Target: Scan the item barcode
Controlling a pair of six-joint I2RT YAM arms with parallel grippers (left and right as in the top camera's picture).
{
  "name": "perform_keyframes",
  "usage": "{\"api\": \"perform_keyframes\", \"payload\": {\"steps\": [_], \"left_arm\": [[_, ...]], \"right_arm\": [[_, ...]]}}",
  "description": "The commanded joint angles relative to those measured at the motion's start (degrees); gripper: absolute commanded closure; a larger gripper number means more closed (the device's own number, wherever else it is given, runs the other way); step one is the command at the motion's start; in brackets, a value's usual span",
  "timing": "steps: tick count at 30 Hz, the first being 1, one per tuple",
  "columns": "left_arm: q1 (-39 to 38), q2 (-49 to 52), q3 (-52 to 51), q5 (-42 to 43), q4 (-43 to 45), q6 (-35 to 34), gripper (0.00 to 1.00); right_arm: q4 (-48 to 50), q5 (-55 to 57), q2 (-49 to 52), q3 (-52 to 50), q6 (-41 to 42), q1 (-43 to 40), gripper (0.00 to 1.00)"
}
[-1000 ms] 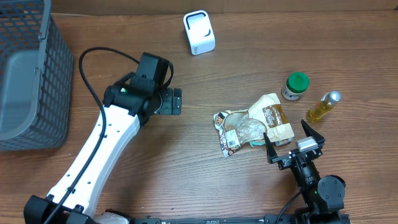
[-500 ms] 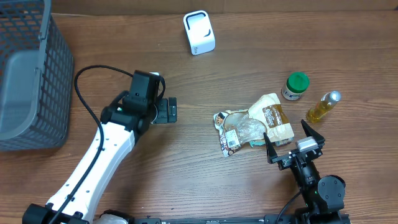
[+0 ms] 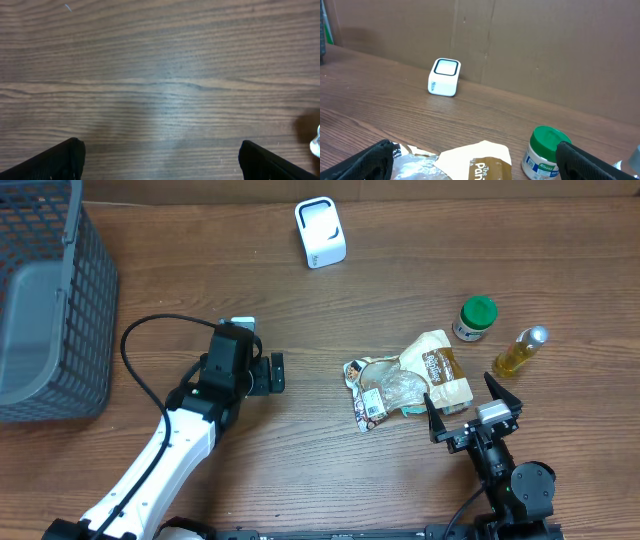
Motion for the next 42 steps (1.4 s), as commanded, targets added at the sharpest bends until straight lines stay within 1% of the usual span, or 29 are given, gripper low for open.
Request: {"api": "perform_keyframes", "payload": {"steps": [1,10,13,16,21,24,26,30,37,40,42], "left_arm": [[1.66,-3.58,-3.78,0.37,2.43,-1.05,0.01],[6.60,-11.30,-14.84,0.26,3.72,-1.01,0.00],[7.67,-12.61,-16.94,-2.12,4.92,-0.96,0.00],[7.98,-13.62,-19.89,-3.98,10.05,-0.96,0.00],[7.98,-15.58,-27.80,-4.68,23.15,-0.50,0.00],[7.98,-16.72,-31.21,-4.57,29.81,1.73,0.00],[7.98,-17.51,-32.87,-4.17,33.51,4.63,0.00],[7.98,-18.93,-35.43,-4.17,36.79,10.10,0.00],[8.31,-22.08,-40.85,-4.17,42.10,10.40,0.00],[9.09,-23.45,-41.31,-3.78,41.22,10.43,0.00],[9.97,-24.46,-41.31,-1.88,40.50,11.43,0.01]], "right_arm": [[0.28,-0.11,-0.52,-0.61,-0.04,0.11,0.00],[0.28,-0.11,-0.52,-0.61,-0.04,0.11,0.00],[0.28,-0.11,-0.52,-0.61,-0.04,0.11,0.00],[0.28,-0.11,-0.52,-0.61,-0.04,0.11,0.00],[0.28,-0.11,-0.52,-0.61,-0.04,0.11,0.00],[0.28,-0.11,-0.52,-0.61,-0.04,0.11,0.00],[0.28,-0.11,-0.52,-0.61,-0.04,0.11,0.00],[0.28,-0.11,-0.52,-0.61,-0.04,0.11,0.00],[0.28,-0.11,-0.52,-0.61,-0.04,0.11,0.00],[0.28,-0.11,-0.52,-0.61,-0.04,0.11,0.00],[0.28,-0.11,-0.52,-0.61,-0.04,0.11,0.00]]}}
